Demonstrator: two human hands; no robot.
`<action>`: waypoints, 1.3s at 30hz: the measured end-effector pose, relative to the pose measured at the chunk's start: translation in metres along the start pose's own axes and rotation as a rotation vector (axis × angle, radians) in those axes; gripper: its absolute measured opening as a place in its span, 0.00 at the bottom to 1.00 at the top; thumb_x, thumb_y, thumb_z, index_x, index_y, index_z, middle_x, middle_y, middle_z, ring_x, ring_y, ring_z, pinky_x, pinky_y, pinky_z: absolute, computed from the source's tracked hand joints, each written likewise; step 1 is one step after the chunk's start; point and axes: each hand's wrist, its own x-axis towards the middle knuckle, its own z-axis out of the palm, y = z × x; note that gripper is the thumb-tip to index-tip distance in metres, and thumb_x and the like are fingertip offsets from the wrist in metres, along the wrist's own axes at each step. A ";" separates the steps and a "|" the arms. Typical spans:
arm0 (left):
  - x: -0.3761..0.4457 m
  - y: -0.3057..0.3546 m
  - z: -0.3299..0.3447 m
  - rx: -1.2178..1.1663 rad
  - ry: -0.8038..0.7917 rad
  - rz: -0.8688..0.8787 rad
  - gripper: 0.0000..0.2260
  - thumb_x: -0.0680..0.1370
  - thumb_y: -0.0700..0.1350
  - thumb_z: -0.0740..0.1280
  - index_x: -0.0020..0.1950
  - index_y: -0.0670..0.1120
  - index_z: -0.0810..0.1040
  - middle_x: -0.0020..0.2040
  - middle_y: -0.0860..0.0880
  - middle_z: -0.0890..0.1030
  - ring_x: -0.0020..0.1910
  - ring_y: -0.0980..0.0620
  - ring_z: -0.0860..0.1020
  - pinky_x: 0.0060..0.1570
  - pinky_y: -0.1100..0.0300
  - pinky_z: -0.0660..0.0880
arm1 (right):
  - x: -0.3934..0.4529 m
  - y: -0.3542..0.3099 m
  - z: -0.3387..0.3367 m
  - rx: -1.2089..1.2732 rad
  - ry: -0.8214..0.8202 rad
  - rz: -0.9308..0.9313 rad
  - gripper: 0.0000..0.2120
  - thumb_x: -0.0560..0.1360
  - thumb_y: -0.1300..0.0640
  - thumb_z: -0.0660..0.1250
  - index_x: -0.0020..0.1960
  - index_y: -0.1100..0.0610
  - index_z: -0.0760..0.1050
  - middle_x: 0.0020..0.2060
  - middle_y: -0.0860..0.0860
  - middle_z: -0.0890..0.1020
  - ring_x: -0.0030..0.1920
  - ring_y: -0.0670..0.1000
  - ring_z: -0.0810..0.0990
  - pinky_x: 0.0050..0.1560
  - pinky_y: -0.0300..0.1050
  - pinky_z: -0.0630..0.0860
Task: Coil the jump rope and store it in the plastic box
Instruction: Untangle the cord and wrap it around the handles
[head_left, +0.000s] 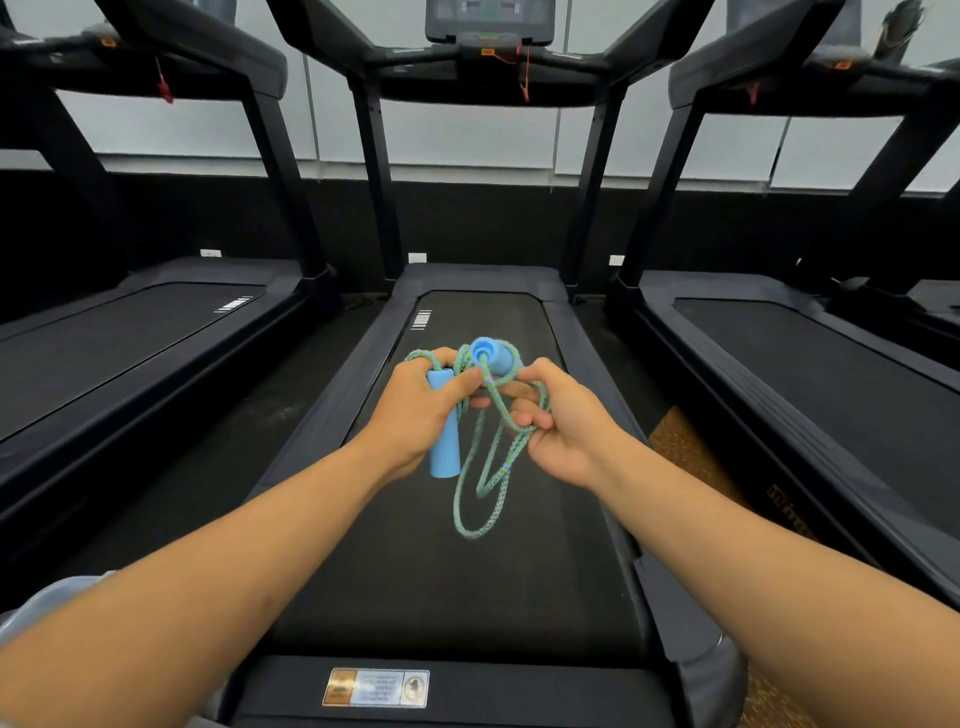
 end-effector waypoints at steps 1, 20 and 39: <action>-0.001 0.001 0.002 -0.002 0.014 -0.013 0.06 0.80 0.33 0.69 0.45 0.41 0.81 0.37 0.54 0.84 0.34 0.58 0.83 0.37 0.67 0.77 | 0.000 0.000 0.002 -0.012 0.022 -0.006 0.08 0.80 0.66 0.59 0.44 0.63 0.75 0.31 0.54 0.82 0.17 0.44 0.64 0.29 0.37 0.60; 0.017 0.011 -0.022 0.470 0.251 0.153 0.08 0.80 0.42 0.69 0.45 0.38 0.76 0.42 0.45 0.79 0.34 0.45 0.81 0.37 0.44 0.81 | -0.007 -0.029 -0.016 -0.781 -0.172 0.011 0.20 0.80 0.40 0.66 0.58 0.56 0.79 0.41 0.52 0.82 0.28 0.46 0.61 0.29 0.40 0.63; 0.018 0.026 -0.046 -0.315 0.026 -0.512 0.04 0.81 0.34 0.67 0.48 0.37 0.81 0.39 0.44 0.85 0.37 0.50 0.84 0.34 0.62 0.82 | 0.037 0.000 -0.098 -1.644 -0.128 0.024 0.09 0.77 0.51 0.74 0.54 0.53 0.85 0.35 0.38 0.83 0.37 0.35 0.80 0.42 0.30 0.70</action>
